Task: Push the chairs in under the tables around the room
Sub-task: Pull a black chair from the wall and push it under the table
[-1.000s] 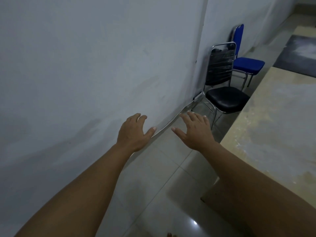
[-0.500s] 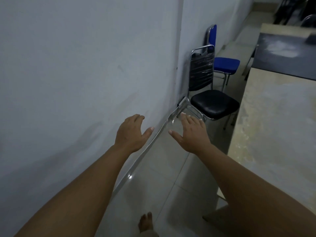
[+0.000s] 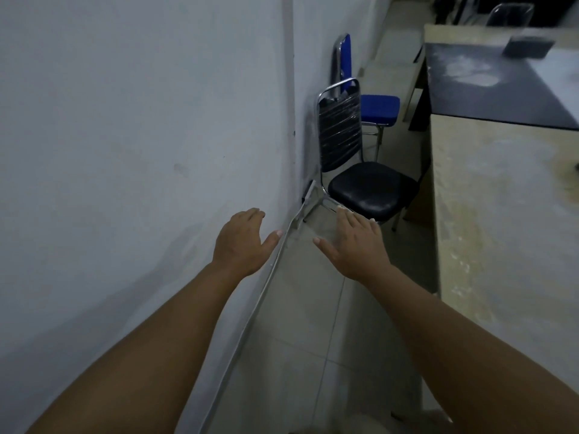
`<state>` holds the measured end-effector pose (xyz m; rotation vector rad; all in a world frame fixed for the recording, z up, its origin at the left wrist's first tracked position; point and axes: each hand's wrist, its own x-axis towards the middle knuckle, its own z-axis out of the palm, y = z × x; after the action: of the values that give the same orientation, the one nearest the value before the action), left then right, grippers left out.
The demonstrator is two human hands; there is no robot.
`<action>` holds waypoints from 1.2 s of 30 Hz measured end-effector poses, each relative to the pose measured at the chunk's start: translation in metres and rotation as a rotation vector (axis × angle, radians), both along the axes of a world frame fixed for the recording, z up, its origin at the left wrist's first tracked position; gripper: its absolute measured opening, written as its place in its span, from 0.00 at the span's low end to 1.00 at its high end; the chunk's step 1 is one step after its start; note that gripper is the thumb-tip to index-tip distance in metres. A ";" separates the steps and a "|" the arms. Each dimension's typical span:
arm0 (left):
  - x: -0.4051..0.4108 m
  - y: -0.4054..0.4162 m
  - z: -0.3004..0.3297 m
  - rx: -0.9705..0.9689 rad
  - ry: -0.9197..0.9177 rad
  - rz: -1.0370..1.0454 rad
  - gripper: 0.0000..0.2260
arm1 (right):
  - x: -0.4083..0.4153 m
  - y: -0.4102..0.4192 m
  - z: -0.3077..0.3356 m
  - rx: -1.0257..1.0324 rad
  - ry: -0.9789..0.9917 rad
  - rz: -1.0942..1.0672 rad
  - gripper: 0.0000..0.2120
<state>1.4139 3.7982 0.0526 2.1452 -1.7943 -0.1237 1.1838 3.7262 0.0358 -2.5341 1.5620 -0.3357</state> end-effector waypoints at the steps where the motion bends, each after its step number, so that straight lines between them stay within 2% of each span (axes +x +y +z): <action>1: 0.001 -0.009 -0.002 -0.001 -0.001 -0.015 0.31 | 0.000 -0.007 -0.003 0.004 0.000 -0.009 0.42; 13: 0.014 -0.163 -0.015 -0.025 -0.010 -0.131 0.28 | 0.008 -0.144 -0.017 0.026 0.018 -0.110 0.40; 20: 0.015 -0.253 -0.009 -0.048 0.022 -0.128 0.25 | 0.002 -0.229 -0.011 0.036 0.033 -0.138 0.39; 36: 0.032 -0.423 -0.022 -0.017 0.061 -0.239 0.27 | 0.013 -0.370 -0.029 0.094 0.044 -0.238 0.39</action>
<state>1.4464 3.3749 0.0310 1.8870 -2.0017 -0.2285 1.1965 3.3561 0.0063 -2.3049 1.8540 -0.2274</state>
